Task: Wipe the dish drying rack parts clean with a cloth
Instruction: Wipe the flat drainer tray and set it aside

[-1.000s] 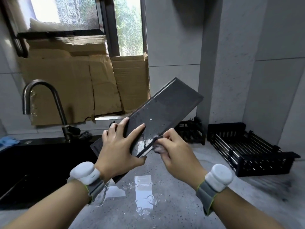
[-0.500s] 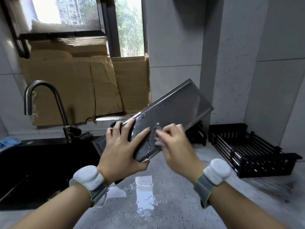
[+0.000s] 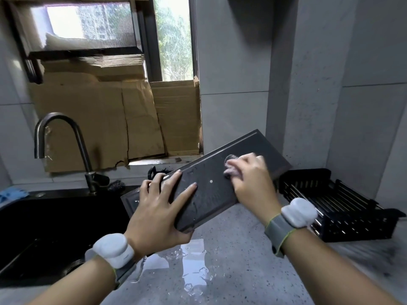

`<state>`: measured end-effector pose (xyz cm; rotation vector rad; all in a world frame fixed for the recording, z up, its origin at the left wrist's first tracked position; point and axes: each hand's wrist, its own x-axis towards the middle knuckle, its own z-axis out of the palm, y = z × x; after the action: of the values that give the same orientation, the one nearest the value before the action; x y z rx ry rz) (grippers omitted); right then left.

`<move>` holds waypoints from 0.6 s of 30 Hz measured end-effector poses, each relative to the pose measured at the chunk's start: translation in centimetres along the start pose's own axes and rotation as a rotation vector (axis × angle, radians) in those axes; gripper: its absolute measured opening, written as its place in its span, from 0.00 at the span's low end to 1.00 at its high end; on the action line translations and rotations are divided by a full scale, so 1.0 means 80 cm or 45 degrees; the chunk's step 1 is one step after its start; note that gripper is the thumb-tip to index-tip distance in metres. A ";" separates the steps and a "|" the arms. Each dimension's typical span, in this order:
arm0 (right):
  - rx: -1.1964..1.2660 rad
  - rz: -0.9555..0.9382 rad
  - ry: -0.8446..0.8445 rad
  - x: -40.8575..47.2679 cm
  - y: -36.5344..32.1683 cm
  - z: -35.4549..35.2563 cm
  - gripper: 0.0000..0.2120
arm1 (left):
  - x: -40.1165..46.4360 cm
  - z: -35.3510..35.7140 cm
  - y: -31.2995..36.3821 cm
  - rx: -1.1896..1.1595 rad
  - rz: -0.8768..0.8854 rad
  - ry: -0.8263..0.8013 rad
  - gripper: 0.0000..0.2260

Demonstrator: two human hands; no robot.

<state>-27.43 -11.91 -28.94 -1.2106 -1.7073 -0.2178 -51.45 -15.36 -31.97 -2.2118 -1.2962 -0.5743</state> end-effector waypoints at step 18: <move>-0.191 -0.076 0.285 0.005 -0.001 -0.001 0.09 | -0.003 -0.004 0.008 0.008 0.093 0.090 0.39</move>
<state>-27.45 -11.78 -28.57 -1.1956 -1.5538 -0.5067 -51.01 -15.97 -31.99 -2.2035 -1.1754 -0.6136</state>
